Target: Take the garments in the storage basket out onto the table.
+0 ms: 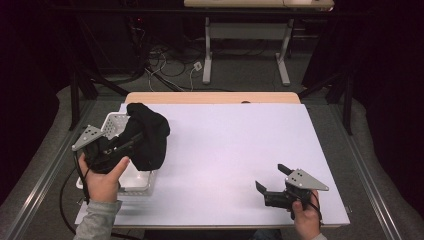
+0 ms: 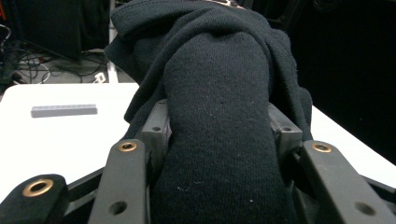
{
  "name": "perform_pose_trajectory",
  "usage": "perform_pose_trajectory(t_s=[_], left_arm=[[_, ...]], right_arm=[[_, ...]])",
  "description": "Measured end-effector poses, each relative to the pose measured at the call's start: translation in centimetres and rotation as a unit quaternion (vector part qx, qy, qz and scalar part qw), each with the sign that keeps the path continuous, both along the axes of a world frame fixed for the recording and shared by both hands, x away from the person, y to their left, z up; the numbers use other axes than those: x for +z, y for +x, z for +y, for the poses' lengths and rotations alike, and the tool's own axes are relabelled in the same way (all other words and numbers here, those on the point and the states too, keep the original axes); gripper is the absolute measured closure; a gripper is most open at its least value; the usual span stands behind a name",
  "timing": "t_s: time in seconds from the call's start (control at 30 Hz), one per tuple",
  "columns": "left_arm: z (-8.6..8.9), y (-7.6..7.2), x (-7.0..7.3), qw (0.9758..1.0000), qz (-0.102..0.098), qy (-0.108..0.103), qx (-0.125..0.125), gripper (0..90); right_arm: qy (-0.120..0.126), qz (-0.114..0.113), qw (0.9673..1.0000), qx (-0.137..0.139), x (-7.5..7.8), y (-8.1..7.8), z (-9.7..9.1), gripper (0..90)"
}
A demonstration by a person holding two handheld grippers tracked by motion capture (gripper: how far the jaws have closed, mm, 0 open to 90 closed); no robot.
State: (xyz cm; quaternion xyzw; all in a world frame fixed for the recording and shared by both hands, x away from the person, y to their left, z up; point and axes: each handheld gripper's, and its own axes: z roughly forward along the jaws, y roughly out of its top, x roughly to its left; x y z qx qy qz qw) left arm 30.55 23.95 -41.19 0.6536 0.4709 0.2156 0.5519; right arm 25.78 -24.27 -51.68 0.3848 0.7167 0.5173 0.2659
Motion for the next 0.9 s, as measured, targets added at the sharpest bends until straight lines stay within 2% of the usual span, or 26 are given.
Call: perform_pose_trajectory(t_s=[0.33,0.9], left_arm=[[-2.5,0.3,0.0,0.9996,-0.005,-0.002,-0.027,53.9],[-5.5,0.8,-0.1,0.9983,-0.006,-0.007,-0.058,53.9]], right_arm=[[-0.001,-0.002,1.0,-0.001,0.1,0.0,-0.1,5.4],[-0.002,-0.004,1.0,-0.001,0.1,0.0,-0.3,5.4]])
